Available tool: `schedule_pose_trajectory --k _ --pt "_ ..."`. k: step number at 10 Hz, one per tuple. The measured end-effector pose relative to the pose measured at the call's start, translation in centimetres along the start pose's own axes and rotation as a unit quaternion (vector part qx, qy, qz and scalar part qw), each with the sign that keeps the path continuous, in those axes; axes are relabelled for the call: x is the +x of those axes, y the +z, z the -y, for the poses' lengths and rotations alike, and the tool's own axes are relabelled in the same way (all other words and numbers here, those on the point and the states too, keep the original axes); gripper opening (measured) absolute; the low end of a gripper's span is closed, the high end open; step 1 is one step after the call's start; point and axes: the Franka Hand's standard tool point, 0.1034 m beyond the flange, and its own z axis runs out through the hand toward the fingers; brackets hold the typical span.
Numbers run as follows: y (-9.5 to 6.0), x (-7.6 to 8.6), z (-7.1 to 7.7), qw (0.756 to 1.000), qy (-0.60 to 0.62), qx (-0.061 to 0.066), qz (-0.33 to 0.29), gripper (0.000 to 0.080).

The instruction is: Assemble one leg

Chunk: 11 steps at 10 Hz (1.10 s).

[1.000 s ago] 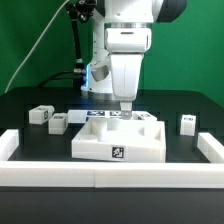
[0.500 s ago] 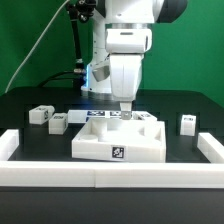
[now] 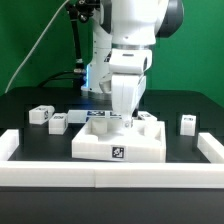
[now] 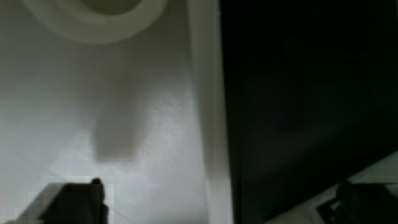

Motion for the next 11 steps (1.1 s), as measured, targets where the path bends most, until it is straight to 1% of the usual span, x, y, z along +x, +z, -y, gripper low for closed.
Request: schedule_pose_trajectory --k 2,3,5,6,7,8,9,10,11 --pt "0.16 -0.35 -0.16 1.0 0.003 0.001 0.0 0.065" --pt "0.56 -0.77 -0.02 1.0 0.005 0.005 0.0 0.065" --pt "0.92 -1.06 -0.02 1.0 0.009 0.005 -0.001 0.065" --pt "0.92 -1.06 -0.02 1.0 0.01 0.005 -0.001 0.055" --pt "0.92 -1.06 -0.02 1.0 0.01 0.005 -0.001 0.0414" --pt "0.92 -1.05 -0.01 1.0 0.01 0.005 -0.001 0.0414" --pt "0.92 -1.05 -0.01 1.0 0.01 0.005 -0.001 0.0232" --pt "0.92 -1.05 -0.02 1.0 0.01 0.005 -0.001 0.0098" --pt "0.81 -0.97 -0.22 1.0 0.01 0.001 -0.003 0.0098"
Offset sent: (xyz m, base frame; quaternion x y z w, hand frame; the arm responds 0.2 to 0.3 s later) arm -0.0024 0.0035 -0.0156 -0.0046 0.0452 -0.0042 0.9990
